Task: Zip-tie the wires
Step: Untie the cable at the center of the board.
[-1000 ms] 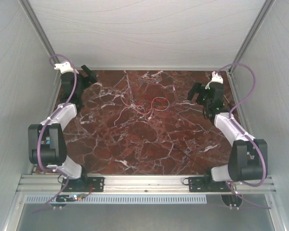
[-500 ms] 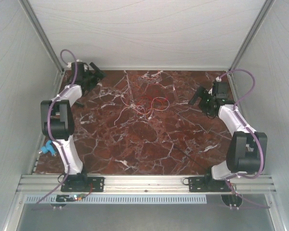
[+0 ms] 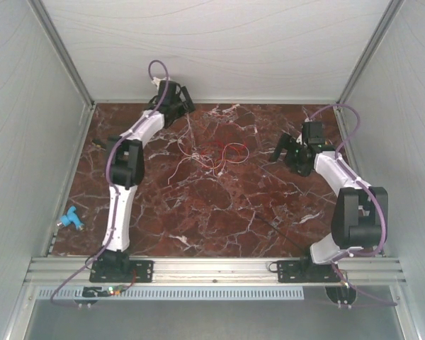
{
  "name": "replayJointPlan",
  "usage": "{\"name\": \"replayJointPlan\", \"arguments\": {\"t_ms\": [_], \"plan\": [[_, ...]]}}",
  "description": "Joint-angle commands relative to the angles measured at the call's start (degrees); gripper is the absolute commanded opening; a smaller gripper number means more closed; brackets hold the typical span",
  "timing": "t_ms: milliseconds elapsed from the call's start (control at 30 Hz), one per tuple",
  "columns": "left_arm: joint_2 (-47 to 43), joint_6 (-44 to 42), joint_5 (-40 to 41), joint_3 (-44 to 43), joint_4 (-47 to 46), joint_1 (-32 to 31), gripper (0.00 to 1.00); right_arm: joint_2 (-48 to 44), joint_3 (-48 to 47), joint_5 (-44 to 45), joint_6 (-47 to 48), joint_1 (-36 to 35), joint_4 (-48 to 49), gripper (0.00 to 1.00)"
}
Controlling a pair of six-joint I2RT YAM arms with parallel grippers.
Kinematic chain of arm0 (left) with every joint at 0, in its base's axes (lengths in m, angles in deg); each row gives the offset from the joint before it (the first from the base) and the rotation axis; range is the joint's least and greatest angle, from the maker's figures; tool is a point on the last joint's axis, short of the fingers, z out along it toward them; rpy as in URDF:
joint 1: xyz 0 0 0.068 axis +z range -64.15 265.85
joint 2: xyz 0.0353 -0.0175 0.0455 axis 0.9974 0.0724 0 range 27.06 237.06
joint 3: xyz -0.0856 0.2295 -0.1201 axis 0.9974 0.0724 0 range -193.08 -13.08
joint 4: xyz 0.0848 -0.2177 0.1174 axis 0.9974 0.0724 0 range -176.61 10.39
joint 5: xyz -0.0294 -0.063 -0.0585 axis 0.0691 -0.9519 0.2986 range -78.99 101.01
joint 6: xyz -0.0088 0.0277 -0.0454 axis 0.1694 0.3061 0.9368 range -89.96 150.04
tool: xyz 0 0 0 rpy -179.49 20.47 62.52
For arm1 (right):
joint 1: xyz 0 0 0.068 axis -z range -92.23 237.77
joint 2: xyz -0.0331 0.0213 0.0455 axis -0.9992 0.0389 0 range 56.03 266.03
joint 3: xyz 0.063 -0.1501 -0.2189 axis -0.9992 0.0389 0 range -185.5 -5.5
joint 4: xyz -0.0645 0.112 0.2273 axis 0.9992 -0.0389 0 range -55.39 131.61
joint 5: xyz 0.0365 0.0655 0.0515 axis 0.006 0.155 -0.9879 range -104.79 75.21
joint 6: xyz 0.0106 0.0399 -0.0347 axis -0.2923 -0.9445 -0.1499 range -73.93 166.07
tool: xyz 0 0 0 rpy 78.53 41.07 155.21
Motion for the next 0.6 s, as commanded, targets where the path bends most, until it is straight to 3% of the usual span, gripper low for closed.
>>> {"name": "replayJointPlan", "arguments": {"t_ms": [0, 100, 567], "plan": [[7.1, -2.6, 8.4, -12.7, 7.1, -2.1, 0.91, 0.4, -1.5, 0.5, -0.2, -0.8, -1.6, 0.98], [10.3, -1.8, 10.5, -17.8, 9.5, -2.6, 0.84, 0.4, -1.6, 0.8, -0.3, -0.8, -2.1, 0.98], [14.5, -2.0, 12.8, -21.7, 14.9, -4.3, 0.59, 2.4, -1.2, 0.7, -1.1, -0.9, -2.0, 0.98]]}}
